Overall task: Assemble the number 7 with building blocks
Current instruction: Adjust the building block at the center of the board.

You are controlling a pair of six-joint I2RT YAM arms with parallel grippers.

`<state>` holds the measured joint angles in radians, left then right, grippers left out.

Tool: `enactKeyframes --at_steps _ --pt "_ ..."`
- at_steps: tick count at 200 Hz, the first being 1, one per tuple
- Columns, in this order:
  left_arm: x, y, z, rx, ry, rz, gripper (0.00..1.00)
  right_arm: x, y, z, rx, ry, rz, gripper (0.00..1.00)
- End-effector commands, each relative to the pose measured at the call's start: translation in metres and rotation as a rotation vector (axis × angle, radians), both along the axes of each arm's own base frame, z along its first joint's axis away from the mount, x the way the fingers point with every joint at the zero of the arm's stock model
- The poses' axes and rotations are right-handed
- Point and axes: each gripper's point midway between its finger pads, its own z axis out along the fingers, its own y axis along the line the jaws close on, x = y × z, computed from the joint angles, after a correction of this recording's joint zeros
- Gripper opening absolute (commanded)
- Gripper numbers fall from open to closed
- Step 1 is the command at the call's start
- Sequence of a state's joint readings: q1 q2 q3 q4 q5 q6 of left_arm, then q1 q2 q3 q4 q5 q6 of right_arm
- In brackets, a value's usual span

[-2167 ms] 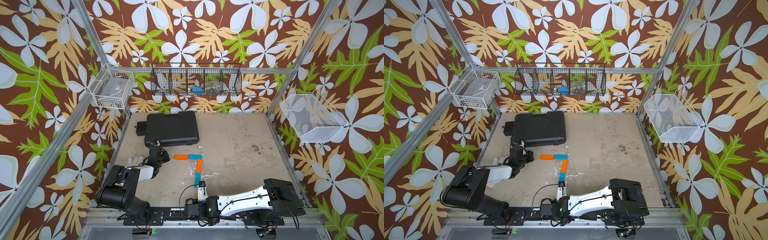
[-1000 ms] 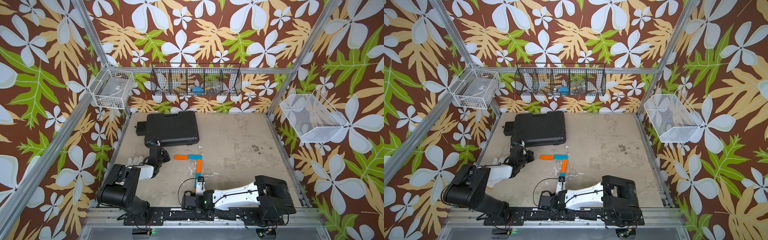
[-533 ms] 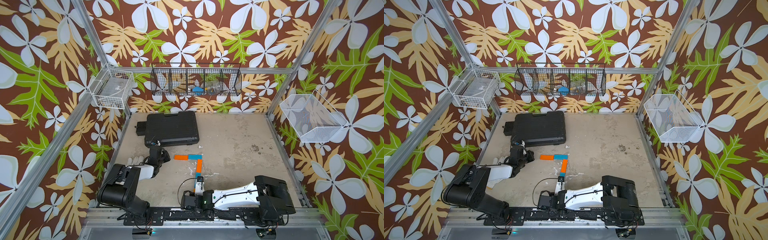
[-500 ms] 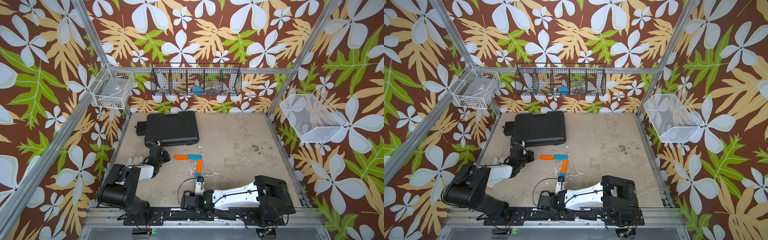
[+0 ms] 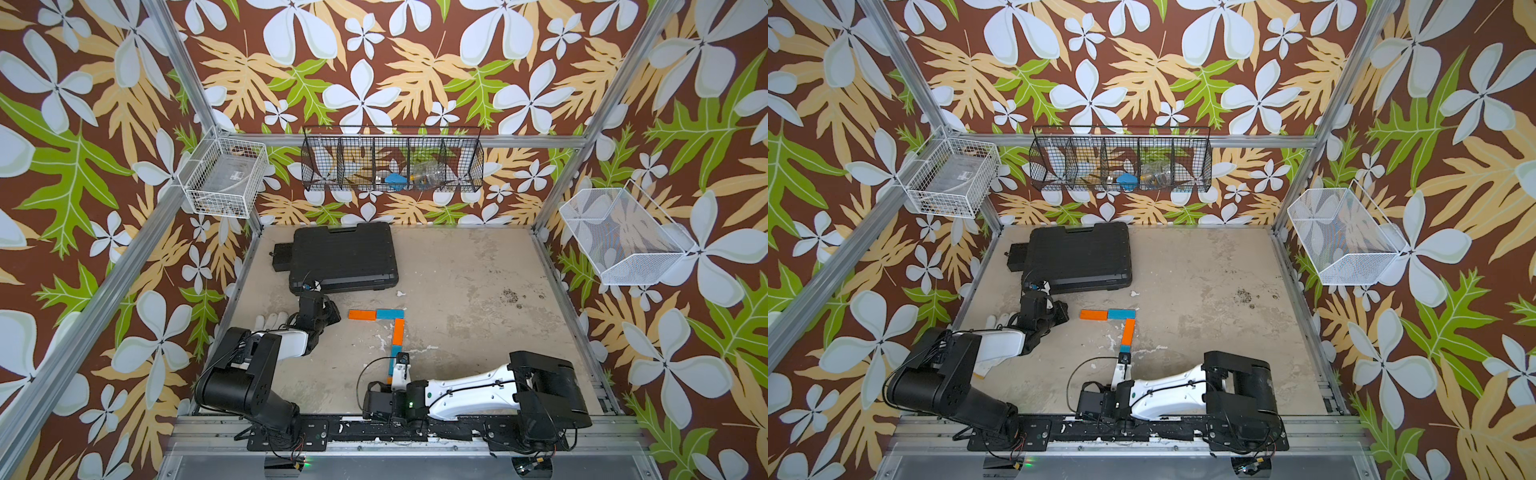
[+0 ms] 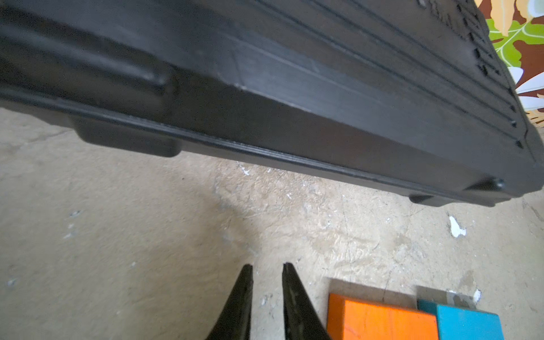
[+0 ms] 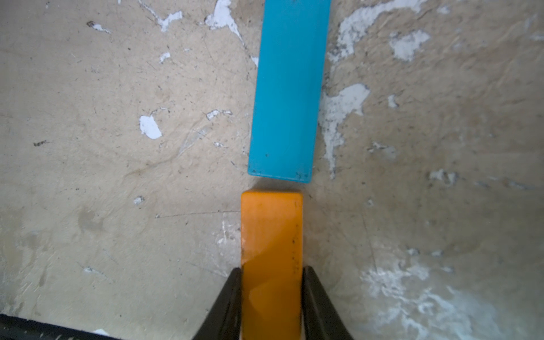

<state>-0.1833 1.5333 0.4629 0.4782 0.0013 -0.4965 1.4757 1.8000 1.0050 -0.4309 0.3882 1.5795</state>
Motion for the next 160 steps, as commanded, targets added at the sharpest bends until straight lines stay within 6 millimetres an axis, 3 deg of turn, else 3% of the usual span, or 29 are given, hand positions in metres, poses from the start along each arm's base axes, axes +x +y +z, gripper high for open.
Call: enactKeyframes --at_steps 1,160 --pt "0.0023 0.0004 0.0011 -0.004 -0.003 0.003 0.23 -0.0056 -0.0215 -0.0119 -0.078 0.040 -0.033 0.32" --pt "0.0025 0.0002 0.0008 -0.005 -0.002 0.003 0.22 -0.0032 -0.0263 -0.0127 -0.090 0.028 -0.062 0.35"
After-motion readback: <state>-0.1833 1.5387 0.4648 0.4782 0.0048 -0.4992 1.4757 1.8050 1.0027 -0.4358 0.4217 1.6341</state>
